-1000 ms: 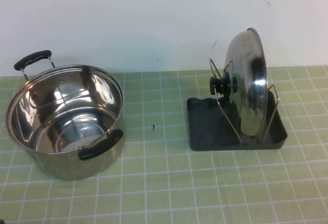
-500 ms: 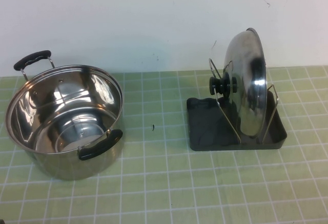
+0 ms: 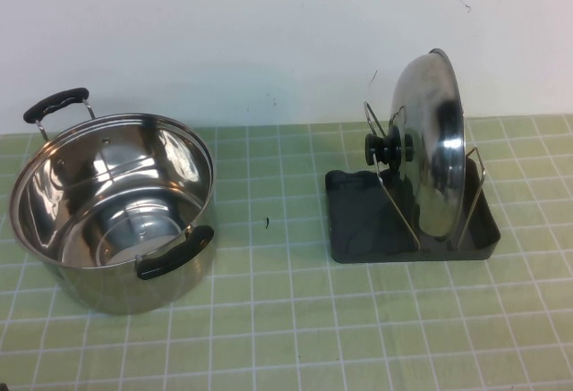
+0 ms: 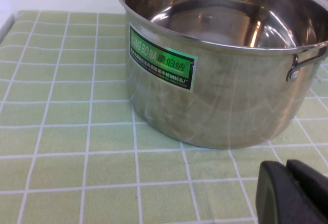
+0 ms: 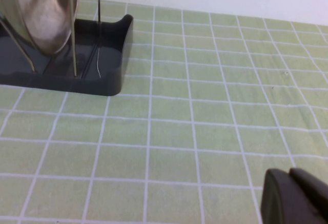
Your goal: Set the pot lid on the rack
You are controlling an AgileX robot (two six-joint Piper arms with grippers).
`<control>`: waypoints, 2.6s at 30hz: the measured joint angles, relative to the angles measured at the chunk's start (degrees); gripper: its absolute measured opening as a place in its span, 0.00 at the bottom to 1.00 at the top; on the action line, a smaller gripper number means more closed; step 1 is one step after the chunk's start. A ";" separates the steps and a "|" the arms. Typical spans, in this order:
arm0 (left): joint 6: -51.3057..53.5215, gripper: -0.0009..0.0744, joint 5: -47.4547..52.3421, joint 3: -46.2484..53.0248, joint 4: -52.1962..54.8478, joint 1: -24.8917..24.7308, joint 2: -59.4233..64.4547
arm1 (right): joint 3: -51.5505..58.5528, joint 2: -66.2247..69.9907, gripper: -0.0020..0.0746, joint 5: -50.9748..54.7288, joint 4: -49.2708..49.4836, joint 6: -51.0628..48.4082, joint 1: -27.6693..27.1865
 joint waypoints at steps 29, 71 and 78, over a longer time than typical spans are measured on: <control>-0.15 0.01 0.00 0.00 0.00 0.00 0.00 | 0.00 0.00 0.02 0.00 0.00 0.00 -2.28; -0.03 0.01 0.00 0.00 0.00 0.00 0.00 | 0.00 0.00 0.02 0.00 0.00 0.00 -2.28; -0.03 0.01 0.00 0.00 0.00 0.00 0.00 | 0.00 0.00 0.02 0.00 0.00 0.00 -2.28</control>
